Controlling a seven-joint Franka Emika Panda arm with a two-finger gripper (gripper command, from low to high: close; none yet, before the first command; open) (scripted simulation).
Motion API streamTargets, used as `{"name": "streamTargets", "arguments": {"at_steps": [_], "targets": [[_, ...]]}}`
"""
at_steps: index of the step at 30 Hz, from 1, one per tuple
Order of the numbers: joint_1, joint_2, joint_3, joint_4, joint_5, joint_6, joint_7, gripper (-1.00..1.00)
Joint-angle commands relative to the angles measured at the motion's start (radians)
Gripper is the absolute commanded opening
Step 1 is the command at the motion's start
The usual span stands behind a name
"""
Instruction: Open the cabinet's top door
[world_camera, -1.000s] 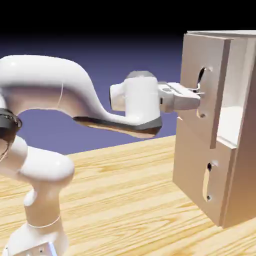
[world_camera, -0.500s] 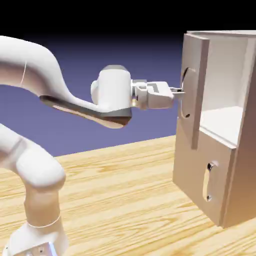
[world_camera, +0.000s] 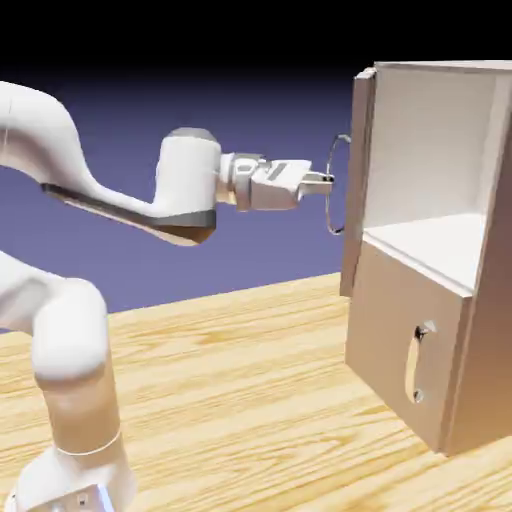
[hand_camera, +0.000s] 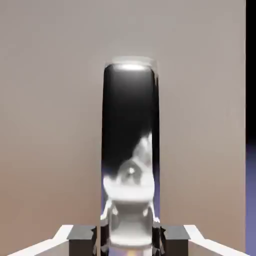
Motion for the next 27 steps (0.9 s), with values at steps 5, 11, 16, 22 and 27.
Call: {"name": "streamTargets", "arguments": {"at_steps": [5,11,16,22,27], "targets": [[0.027,-0.019,0.139,0.000,0.222,-0.186,-0.076,-1.00],[0.031,0.026,0.331,0.072,0.449,-0.447,-0.115,-1.00],[-0.017,0.107,0.497,0.184,0.589,-0.664,-0.117,-1.00],[-0.144,0.232,0.711,0.362,0.701,-0.919,-0.096,-1.00],[-0.290,0.322,0.892,0.506,0.752,-1.093,-0.074,-1.00]]}}
